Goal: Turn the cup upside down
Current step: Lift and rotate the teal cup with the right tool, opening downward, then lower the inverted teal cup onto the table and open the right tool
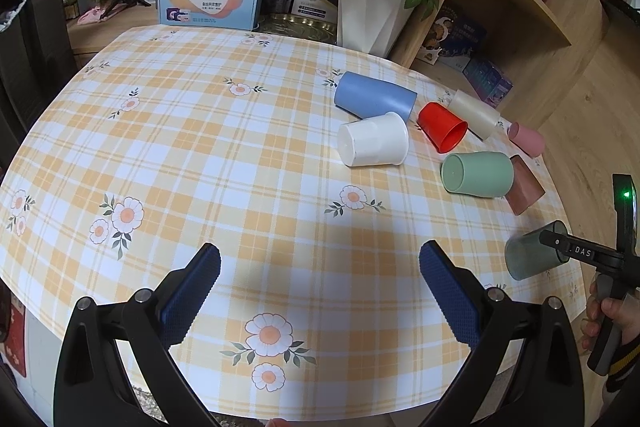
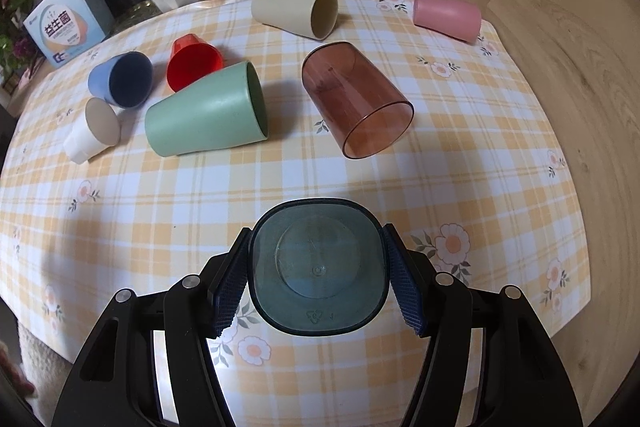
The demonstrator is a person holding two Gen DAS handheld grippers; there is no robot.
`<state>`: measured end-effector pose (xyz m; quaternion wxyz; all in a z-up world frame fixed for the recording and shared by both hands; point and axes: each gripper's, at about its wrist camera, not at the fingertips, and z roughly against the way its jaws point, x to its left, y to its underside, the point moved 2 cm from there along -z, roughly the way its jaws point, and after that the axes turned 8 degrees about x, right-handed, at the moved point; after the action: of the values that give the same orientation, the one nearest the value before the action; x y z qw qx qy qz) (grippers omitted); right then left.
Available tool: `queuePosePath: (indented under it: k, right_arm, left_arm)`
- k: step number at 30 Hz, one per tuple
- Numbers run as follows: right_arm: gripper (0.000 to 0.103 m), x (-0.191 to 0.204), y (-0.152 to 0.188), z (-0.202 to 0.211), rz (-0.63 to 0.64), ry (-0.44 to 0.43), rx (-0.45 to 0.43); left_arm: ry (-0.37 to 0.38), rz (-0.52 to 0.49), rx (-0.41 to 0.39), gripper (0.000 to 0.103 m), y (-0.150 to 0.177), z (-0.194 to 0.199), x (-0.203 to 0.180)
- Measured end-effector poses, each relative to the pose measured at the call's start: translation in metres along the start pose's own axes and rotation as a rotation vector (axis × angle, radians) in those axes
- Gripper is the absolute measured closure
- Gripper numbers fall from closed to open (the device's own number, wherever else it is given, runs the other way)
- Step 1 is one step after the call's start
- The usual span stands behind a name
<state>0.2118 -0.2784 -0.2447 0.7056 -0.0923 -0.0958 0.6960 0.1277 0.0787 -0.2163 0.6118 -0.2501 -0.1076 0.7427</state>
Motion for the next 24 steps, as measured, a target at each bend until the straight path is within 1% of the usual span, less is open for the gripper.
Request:
queuePosePath:
  k: [4,11,14,18,20,21,24]
  right_arm:
    - [0.041,0.006,0.000,0.000,0.028,0.008,0.010]
    - [0.041,0.005,-0.004,-0.004,0.017,0.011,-0.005]
    - [0.041,0.003,-0.006,-0.005,0.001,0.006,-0.008]
    - [0.041,0.004,-0.008,-0.006,-0.004,-0.005,-0.005]
    - [0.041,0.003,-0.007,-0.006,-0.013,-0.023,0.000]
    - [0.041,0.002,-0.007,-0.005,-0.017,-0.036,-0.006]
    - [0.040,0.004,-0.007,0.005,-0.008,-0.039,-0.039]
  left_arm:
    - [0.001,-0.001,0.000,0.006,0.000,0.000,0.000]
    - [-0.002,0.000,-0.015,0.006,-0.002,0.003,0.000]
    - [-0.021,-0.003,-0.029,0.006,-0.004,0.006,0.001]
    - [-0.029,-0.003,-0.030,0.006,-0.005,0.008,0.001]
    - [-0.034,-0.010,-0.031,0.006,-0.006,0.010,0.000]
    - [-0.040,-0.014,-0.033,0.006,-0.006,0.011,-0.002]
    - [-0.051,-0.033,-0.039,0.006,-0.008,0.018,-0.006]
